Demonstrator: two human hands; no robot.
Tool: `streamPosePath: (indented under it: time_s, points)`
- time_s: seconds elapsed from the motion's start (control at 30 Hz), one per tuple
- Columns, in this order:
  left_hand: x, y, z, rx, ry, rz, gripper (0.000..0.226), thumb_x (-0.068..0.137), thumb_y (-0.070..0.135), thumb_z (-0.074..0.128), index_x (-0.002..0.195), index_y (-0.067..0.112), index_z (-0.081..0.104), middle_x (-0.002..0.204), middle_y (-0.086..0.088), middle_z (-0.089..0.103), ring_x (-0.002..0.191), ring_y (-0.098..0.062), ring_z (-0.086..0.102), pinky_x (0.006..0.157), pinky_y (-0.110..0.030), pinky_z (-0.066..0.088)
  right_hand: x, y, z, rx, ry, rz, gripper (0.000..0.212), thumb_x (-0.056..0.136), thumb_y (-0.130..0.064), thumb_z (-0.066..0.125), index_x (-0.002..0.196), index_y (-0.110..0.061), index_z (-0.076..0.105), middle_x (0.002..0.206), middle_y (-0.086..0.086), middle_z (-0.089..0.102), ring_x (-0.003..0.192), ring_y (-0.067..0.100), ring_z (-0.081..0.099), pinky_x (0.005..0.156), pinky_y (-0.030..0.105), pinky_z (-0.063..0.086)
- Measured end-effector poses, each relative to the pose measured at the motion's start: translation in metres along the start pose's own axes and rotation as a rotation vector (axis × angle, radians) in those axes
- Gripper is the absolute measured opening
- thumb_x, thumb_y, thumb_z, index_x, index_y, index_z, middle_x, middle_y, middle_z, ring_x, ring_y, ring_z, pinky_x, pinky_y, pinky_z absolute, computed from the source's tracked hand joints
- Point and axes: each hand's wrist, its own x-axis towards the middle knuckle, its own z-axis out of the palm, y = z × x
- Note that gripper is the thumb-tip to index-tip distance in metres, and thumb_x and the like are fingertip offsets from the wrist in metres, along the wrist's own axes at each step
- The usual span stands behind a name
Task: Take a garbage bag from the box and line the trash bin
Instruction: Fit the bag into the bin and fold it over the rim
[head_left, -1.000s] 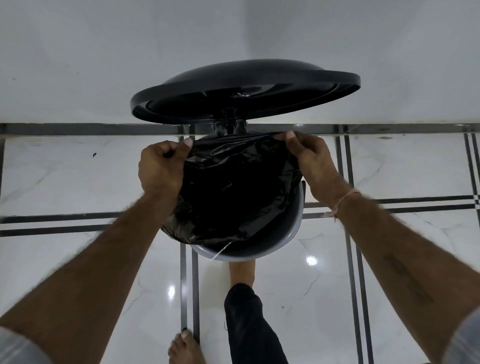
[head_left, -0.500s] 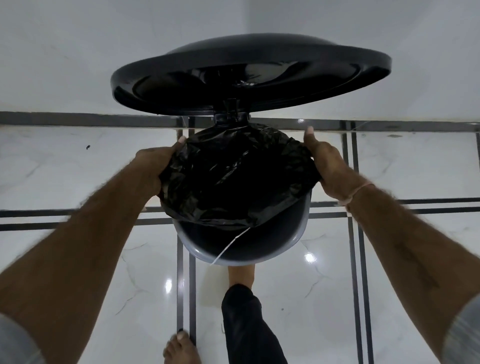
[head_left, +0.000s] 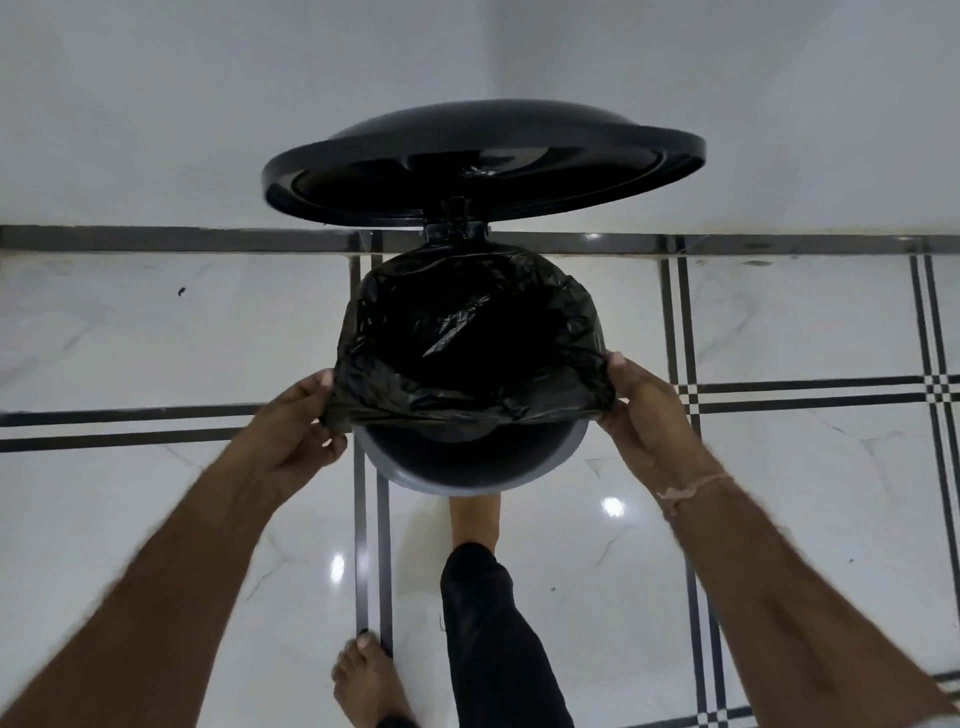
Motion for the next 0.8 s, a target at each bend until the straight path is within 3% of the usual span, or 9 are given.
streamPosePath:
  time_s: [0.13,0.23,0.33,0.4,0.57,0.7,0.8]
  points:
    - [-0.014,-0.013,0.008,-0.094,0.076,-0.037,0.021,0.101,0.032,0.059,0.080,0.027,0.061,0.059,0.012,0.060,0.061,-0.005,0.045,0.064,-0.023,0.039,-0.011,0.018,-0.001,0.147,0.106,0.050,0.031,0.106,-0.007,0.055,0.133,0.004,0.065,0.118,0.016,0.075,0.104,0.025,0.072,0.082,0.030,0.065]
    - [-0.020,-0.017,0.014,-0.156,0.111,-0.055,0.025,0.089,0.042,0.071,0.070,0.025,0.069,0.063,0.011,0.064,0.054,-0.002,0.052,0.056,-0.017,0.050,-0.023,0.029,0.000,0.172,0.145,0.069,0.035,0.101,-0.008,0.064,0.134,0.004,0.061,0.100,0.009,0.072,0.085,0.017,0.069,0.068,0.024,0.062]
    - [-0.024,-0.020,0.011,-0.220,0.068,-0.030,0.018,0.076,0.040,0.075,0.081,0.024,0.068,0.077,0.010,0.066,0.059,-0.002,0.058,0.056,-0.017,0.053,-0.037,0.035,0.004,0.187,0.156,0.074,0.016,0.099,-0.010,0.068,0.114,-0.006,0.067,0.094,0.004,0.072,0.081,0.015,0.066,0.073,0.025,0.058]
    - [-0.026,-0.021,0.008,-0.203,0.020,-0.017,0.017,0.079,0.036,0.073,0.086,0.023,0.066,0.084,0.009,0.063,0.062,-0.003,0.057,0.055,-0.018,0.053,-0.050,0.033,0.010,0.171,0.159,0.102,0.005,0.097,-0.012,0.071,0.102,-0.013,0.069,0.088,0.000,0.071,0.075,0.011,0.063,0.073,0.025,0.054]
    - [-0.035,-0.022,0.007,-0.111,0.046,-0.037,0.027,0.084,0.049,0.070,0.084,0.022,0.066,0.078,0.006,0.061,0.068,-0.008,0.054,0.056,-0.023,0.050,-0.076,0.042,0.033,0.009,0.105,0.206,0.020,0.094,-0.027,0.076,0.080,-0.025,0.062,0.081,-0.009,0.070,0.073,0.008,0.060,0.062,0.025,0.037]
    - [-0.047,-0.031,0.009,-0.127,0.038,-0.060,0.042,0.092,0.060,0.057,0.072,0.026,0.071,0.072,0.008,0.059,0.070,-0.008,0.054,0.065,-0.026,0.042,-0.090,0.055,0.049,0.130,0.024,0.269,0.012,0.098,-0.027,0.069,0.091,-0.018,0.067,0.074,-0.008,0.063,0.054,0.005,0.044,0.042,0.016,0.032]
    - [-0.052,-0.041,0.005,-0.155,-0.055,-0.078,0.026,0.086,0.051,0.066,0.083,0.026,0.071,0.082,0.008,0.061,0.075,-0.008,0.056,0.069,-0.026,0.041,-0.103,0.069,0.056,0.158,-0.014,0.313,0.015,0.101,-0.030,0.066,0.095,-0.016,0.068,0.072,-0.009,0.068,0.051,0.004,0.046,0.040,0.014,0.030]
